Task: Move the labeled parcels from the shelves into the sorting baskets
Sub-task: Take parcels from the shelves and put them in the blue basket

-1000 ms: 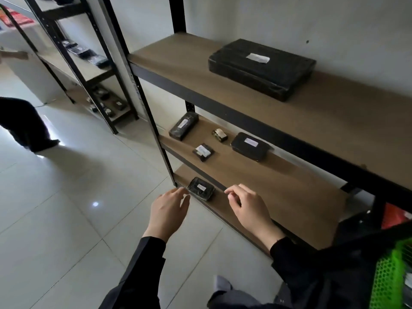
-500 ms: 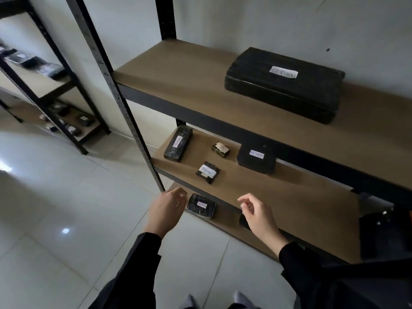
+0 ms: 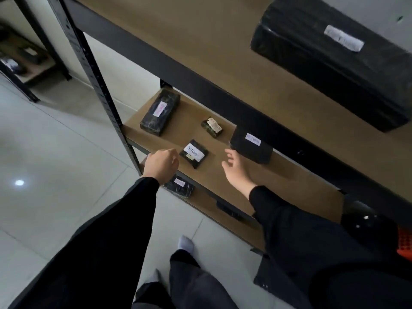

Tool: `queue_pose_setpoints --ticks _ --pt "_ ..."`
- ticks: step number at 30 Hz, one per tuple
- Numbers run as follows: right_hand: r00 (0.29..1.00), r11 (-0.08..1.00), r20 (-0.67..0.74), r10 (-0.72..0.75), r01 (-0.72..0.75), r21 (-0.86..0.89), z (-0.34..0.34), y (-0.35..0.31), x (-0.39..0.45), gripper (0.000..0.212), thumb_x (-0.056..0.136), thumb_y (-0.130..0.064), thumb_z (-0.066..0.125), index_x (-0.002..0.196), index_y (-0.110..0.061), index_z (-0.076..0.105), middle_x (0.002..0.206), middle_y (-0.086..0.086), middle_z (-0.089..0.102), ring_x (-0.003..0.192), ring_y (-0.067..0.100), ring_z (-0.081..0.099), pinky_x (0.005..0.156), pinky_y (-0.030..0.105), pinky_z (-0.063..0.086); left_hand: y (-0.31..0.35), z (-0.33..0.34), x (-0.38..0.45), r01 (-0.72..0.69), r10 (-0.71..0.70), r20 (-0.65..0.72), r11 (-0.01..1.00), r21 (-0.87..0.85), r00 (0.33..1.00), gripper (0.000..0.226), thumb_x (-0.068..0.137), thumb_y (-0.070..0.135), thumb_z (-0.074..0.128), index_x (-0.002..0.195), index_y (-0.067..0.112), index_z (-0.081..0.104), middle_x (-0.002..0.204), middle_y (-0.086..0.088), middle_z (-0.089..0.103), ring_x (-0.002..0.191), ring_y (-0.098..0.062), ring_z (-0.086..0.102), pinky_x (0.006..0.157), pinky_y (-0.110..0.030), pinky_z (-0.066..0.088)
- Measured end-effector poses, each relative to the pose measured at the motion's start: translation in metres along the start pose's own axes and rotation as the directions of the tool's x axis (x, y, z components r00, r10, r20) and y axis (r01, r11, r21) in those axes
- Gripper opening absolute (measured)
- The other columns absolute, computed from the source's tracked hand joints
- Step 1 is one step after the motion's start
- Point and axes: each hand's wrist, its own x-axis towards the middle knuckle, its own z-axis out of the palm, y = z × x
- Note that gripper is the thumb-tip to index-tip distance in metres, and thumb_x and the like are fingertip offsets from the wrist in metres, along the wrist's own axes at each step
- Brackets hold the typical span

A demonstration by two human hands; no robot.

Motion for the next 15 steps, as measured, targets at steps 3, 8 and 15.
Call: queue_pose_setpoints --ticks 3,8,15 --pt "0.999 0.999 -0.010 0.033 -0.033 0.033 0.013 -0.014 0.042 0.047 0.094 -0.017 0.046 0.140 -0.013 0.036 0.145 0.012 0.041 0.128 0.024 0.046 0.097 0.032 0.037 -0.004 0.020 0.022 0.063 -0.063 0.018 0.998 -0.011 0.998 0.023 0.090 0.018 0.043 0.099 0.009 0.062 0.098 -0.013 0.068 0.092 -0.033 0.061 0.081 -0.038 0.046" --pt "0.992 0.998 -0.106 0.063 -0.061 0.027 0.035 -0.012 0.114 0.052 0.095 -0.021 0.046 0.143 -0.010 0.029 0.146 0.012 0.039 0.129 0.027 0.044 0.106 0.035 0.037 -0.013 0.056 0.065 0.131 -0.129 0.043 0.990 -0.053 0.991 0.028 0.094 0.029 0.043 0.108 0.010 0.057 0.111 -0.014 0.061 0.101 -0.037 0.058 0.084 -0.040 0.043" --pt "0.946 0.967 -0.206 0.249 -0.254 0.001 0.053 0.003 0.199 0.070 0.095 -0.048 0.034 0.145 0.000 0.020 0.139 0.011 0.042 0.096 0.029 0.064 0.070 0.036 0.058 -0.013 0.094 0.088 0.085 -0.080 -0.042 0.988 0.127 0.996 0.061 0.080 0.067 0.050 0.123 0.024 0.059 0.115 -0.005 0.053 0.113 -0.028 0.046 0.096 -0.039 0.033"
